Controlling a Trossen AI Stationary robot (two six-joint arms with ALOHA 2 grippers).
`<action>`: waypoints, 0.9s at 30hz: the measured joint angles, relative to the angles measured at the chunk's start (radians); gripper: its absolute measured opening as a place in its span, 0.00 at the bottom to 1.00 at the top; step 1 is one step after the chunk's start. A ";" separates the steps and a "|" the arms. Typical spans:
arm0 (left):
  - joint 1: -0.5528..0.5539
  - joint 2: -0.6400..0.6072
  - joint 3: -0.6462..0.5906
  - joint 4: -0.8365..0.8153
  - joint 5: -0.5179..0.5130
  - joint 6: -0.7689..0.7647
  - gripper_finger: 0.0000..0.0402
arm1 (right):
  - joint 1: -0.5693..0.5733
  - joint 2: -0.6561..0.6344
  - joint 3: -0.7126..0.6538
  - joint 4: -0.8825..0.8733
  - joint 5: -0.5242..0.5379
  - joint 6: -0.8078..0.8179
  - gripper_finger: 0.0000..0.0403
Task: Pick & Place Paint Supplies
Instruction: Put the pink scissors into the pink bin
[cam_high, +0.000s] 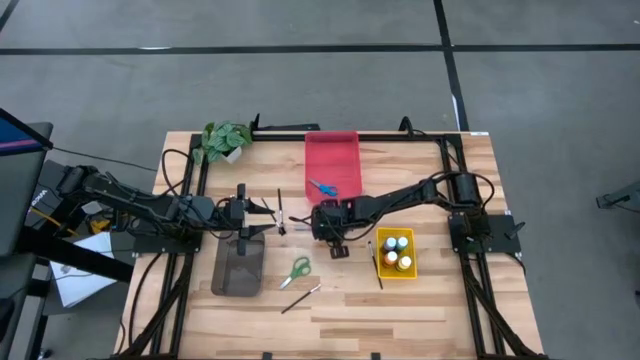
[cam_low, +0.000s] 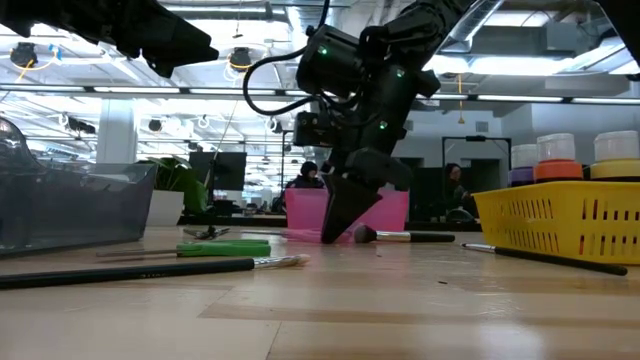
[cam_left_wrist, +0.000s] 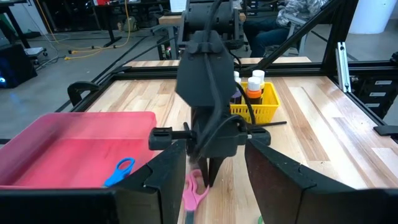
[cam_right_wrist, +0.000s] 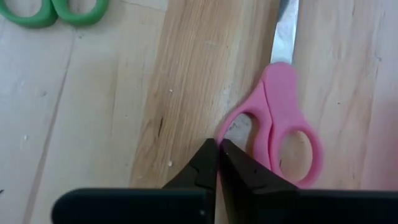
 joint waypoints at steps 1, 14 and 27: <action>0.000 0.000 0.000 0.000 0.000 0.000 0.39 | 0.003 0.000 0.004 -0.001 0.015 -0.003 0.01; 0.000 0.000 0.000 0.000 0.000 0.000 0.39 | 0.029 0.007 0.060 -0.038 0.089 -0.003 0.00; 0.000 0.000 0.000 -0.001 0.000 0.000 0.39 | 0.080 -0.062 0.063 -0.108 0.181 0.094 0.00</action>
